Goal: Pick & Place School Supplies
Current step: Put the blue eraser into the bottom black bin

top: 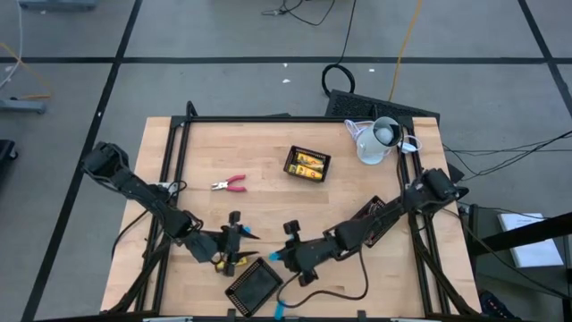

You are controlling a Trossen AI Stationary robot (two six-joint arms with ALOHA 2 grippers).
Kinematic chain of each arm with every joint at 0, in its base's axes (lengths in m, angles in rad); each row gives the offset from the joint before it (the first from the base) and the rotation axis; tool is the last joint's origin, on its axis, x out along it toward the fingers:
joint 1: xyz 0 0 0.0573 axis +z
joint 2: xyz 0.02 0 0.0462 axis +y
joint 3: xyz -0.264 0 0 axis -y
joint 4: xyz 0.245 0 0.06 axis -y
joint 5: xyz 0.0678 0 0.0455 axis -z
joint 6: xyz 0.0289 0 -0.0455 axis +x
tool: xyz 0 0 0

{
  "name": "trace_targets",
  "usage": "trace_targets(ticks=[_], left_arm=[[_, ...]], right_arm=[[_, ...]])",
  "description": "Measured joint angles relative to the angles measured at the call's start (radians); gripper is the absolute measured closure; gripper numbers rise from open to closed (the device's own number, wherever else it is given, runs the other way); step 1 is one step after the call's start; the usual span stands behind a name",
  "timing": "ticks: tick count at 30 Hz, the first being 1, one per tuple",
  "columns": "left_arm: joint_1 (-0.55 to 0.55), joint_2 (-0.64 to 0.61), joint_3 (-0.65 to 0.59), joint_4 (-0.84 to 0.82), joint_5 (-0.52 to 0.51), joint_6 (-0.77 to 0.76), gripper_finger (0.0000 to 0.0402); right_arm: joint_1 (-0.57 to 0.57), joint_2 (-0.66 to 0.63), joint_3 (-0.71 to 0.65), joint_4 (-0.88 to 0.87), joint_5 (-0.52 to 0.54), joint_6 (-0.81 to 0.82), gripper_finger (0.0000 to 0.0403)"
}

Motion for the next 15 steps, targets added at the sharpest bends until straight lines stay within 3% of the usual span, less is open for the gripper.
trace_targets(ticks=[5, 11, 15], left_arm=[[0.004, 0.057, 0.000, 0.139, 0.056, 0.080, 0.0213], [0.006, 0.102, 0.000, 0.152, 0.056, 0.066, 0.0213], [0.005, 0.112, -0.001, 0.189, 0.059, 0.060, 0.0213]], right_arm=[[-0.029, 0.000, 0.000, 0.081, 0.004, -0.061, 0.0366], [-0.044, 0.000, 0.000, 0.110, -0.006, -0.082, 0.0371], [-0.044, 0.000, 0.000, 0.143, -0.055, -0.077, 0.0403]])
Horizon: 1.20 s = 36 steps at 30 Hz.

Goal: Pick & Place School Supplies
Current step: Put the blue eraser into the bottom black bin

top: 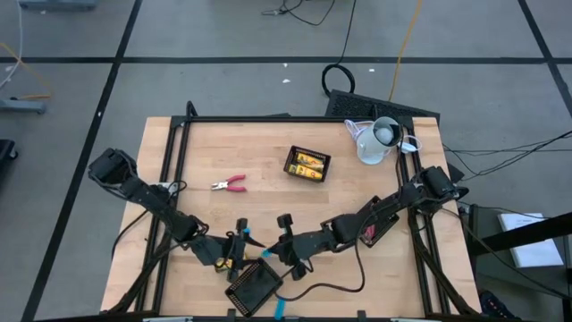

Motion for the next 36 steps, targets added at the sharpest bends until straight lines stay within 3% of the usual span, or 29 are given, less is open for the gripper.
trace_targets(ticks=[8, 14, 21, 28, 36], left_arm=[[-0.008, -0.001, 0.000, 0.035, 0.026, -0.011, 0.0213], [-0.028, -0.001, 0.000, 0.025, 0.017, -0.015, 0.0213], [-0.015, -0.001, 0.000, -0.102, -0.018, -0.070, 0.0213], [0.013, -0.001, 0.001, -0.240, -0.060, -0.120, 0.0213], [0.085, -0.017, 0.001, -0.497, -0.134, -0.388, 0.0213]], right_arm=[[0.003, 0.000, 0.000, 0.047, -0.086, 0.038, 0.0399], [0.016, 0.000, 0.001, 0.025, -0.078, 0.052, 0.0400], [-0.022, -0.019, 0.002, -0.306, -0.095, 0.212, 0.0398], [-0.081, -0.018, 0.001, -0.518, -0.164, 0.203, 0.0318], [-0.136, -0.018, 0.001, -0.590, -0.161, 0.183, 0.0214]])
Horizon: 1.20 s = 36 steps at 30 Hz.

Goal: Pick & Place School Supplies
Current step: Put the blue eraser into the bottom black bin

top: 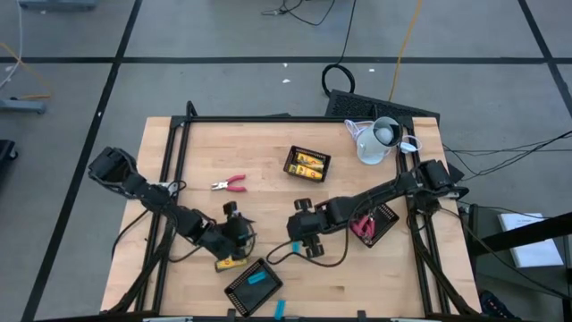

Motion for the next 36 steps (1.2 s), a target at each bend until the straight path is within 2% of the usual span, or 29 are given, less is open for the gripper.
trace_targets(ticks=[2, 9, 14, 22, 29, 36], left_arm=[[0.019, -0.013, 0.000, -0.048, 0.012, -0.061, 0.0213], [0.043, -0.059, 0.001, -0.213, 0.179, -0.266, 0.0213], [0.040, -0.057, 0.000, -0.228, 0.262, -0.344, 0.0213], [0.068, -0.055, 0.000, -0.313, 0.277, -0.400, 0.0213], [0.091, -0.055, 0.000, -0.281, 0.349, -0.370, 0.0212], [0.096, -0.031, 0.000, -0.253, 0.390, -0.374, 0.0177]], right_arm=[[-0.007, 0.000, 0.000, -0.008, -0.001, -0.008, 0.0204], [-0.008, 0.000, 0.000, -0.075, -0.003, -0.027, 0.0206], [0.000, 0.000, 0.000, -0.117, -0.003, -0.027, 0.0210], [0.003, 0.000, -0.013, -0.119, -0.004, -0.031, 0.0211], [0.006, 0.000, -0.028, -0.120, -0.004, -0.028, 0.0210], [0.007, 0.000, -0.028, -0.121, -0.030, -0.020, 0.0211]])
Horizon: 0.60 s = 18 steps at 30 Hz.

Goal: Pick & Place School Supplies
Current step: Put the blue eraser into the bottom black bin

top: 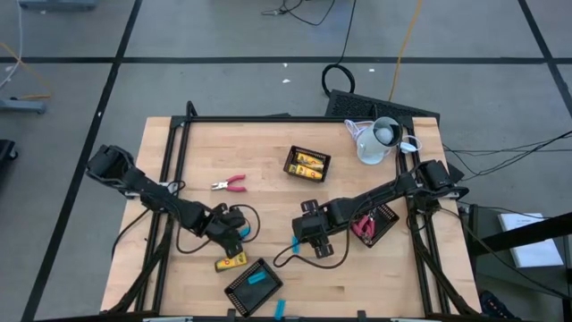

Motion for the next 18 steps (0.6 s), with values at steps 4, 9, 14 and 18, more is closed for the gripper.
trace_targets(ticks=[4, 9, 14, 18], left_arm=[[0.006, 0.046, 0.002, 0.035, 0.026, -0.006, 0.0156], [0.021, 0.106, 0.012, 0.063, 0.038, 0.000, 0.0147], [0.023, 0.108, 0.011, 0.084, 0.035, -0.016, 0.0151], [0.021, 0.115, 0.010, 0.079, 0.027, -0.038, 0.0189]], right_arm=[[0.000, 0.000, 0.000, -0.001, 0.000, 0.000, 0.0214], [0.000, 0.000, 0.000, 0.000, 0.001, 0.000, 0.0215], [0.000, 0.000, 0.000, -0.003, 0.001, 0.000, 0.0216], [0.000, 0.000, 0.000, -0.007, 0.001, 0.004, 0.0216]])
